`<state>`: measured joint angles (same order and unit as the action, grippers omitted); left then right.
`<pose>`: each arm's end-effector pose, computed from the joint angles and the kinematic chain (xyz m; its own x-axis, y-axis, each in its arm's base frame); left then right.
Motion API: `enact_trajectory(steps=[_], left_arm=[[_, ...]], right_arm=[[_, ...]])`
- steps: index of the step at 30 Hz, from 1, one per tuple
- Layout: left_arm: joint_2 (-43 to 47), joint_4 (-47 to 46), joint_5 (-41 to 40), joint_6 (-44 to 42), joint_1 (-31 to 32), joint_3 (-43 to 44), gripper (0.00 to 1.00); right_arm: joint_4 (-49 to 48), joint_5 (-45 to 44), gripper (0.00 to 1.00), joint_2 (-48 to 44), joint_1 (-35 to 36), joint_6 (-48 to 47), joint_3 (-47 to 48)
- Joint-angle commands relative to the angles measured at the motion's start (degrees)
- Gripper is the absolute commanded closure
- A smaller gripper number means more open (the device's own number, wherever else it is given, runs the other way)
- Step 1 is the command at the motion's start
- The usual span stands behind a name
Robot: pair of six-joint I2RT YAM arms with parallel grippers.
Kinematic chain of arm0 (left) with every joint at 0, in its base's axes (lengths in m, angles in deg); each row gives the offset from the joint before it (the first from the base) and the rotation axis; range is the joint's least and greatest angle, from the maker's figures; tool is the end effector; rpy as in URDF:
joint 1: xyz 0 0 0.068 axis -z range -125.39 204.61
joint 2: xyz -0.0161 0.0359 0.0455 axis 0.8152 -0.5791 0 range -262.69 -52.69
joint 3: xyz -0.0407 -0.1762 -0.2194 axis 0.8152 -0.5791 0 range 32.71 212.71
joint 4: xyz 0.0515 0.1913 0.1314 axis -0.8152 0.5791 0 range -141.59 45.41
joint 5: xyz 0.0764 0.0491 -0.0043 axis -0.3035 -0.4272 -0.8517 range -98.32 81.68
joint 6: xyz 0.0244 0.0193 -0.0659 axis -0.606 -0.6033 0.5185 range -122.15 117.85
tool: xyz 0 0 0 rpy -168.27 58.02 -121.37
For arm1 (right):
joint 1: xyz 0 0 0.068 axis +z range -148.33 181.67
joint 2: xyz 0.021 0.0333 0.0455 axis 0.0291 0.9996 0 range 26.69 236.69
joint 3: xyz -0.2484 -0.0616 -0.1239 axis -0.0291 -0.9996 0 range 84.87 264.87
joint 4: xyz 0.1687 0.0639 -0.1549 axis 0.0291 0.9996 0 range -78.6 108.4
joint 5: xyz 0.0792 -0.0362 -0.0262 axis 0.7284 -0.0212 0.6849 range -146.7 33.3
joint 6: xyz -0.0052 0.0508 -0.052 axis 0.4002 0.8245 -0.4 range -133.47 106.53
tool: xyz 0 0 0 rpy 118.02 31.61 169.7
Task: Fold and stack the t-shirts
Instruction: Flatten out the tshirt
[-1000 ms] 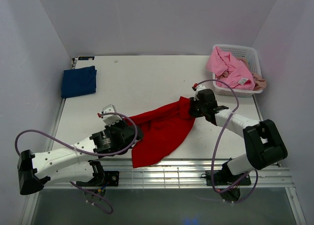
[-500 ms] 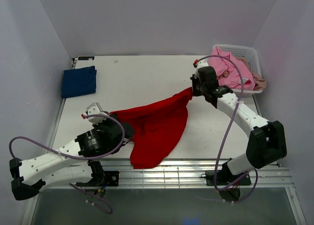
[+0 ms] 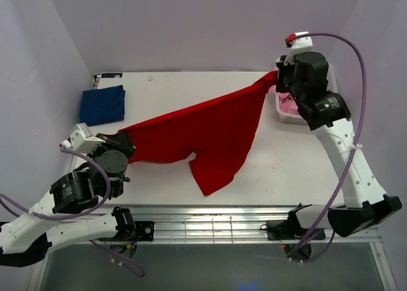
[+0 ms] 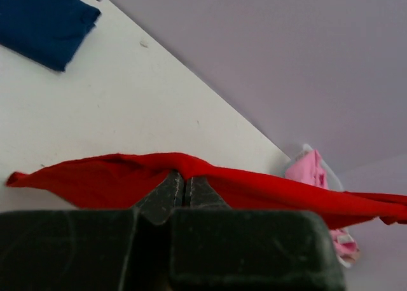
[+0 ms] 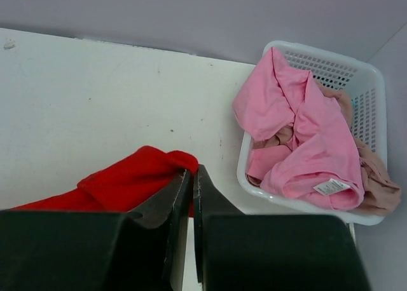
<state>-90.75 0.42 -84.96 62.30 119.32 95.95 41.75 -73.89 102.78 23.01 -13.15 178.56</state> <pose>0.0766 -0.0240 0.3916 0.0630 -0.6214 -0.7810 -0.2438 0.7492 -0.6158 0.2613 0.0828 0.4758 -0.2060 -0.0747 -0.9757 -0.0780 0.9952 -0.0598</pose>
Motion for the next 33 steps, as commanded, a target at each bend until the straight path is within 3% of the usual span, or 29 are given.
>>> enact_trajectory(steps=[1, 3, 5, 11, 17, 23, 27, 28, 31, 33], left_arm=[[1.67, -14.04, 11.54, -20.14, -0.28, 1.36, 1.00], [3.69, -24.61, 18.34, -26.71, -0.28, -0.40, 1.00], [4.05, -27.21, 26.17, -29.46, -0.28, -0.23, 1.00], [-0.16, -26.70, 39.96, -29.12, -0.28, 7.76, 1.00], [1.14, -25.82, 44.12, -27.18, -0.37, 11.64, 1.00], [4.14, -24.50, 34.83, -26.91, -0.81, 9.80, 1.00], [2.74, -24.41, 25.07, -27.44, -0.81, 6.46, 1.00], [2.21, -25.19, 19.13, -29.01, -0.81, 5.41, 1.00], [-0.25, -32.03, 7.17, -35.67, -0.81, -0.65, 1.00], [-1.22, -41.42, 3.62, -40.07, -0.90, -6.53, 1.00]], right_arm=[[3.66, -0.21, 0.92, -5.77, -0.60, -1.37, 5.78], [5.94, 1.01, 0.92, -8.76, -0.51, -1.11, 8.16], [8.48, 1.72, 0.92, -11.04, -0.51, -0.85, 12.55], [15.52, 6.46, 0.92, -12.63, -0.51, -0.76, 26.34], [15.53, 11.47, 0.92, -17.02, -0.60, 2.41, 27.95], [11.86, 9.55, 0.92, -18.35, -0.60, 2.50, 24.98], [4.82, 6.48, 0.92, -16.86, -0.51, 2.23, 12.69], [3.15, 5.68, 0.92, -15.20, -0.51, 2.14, 7.44], [-3.79, 2.87, 0.92, -8.81, -0.51, 2.06, 0.20], [-7.13, 2.16, 0.92, -3.87, -0.69, 2.23, -0.61]])
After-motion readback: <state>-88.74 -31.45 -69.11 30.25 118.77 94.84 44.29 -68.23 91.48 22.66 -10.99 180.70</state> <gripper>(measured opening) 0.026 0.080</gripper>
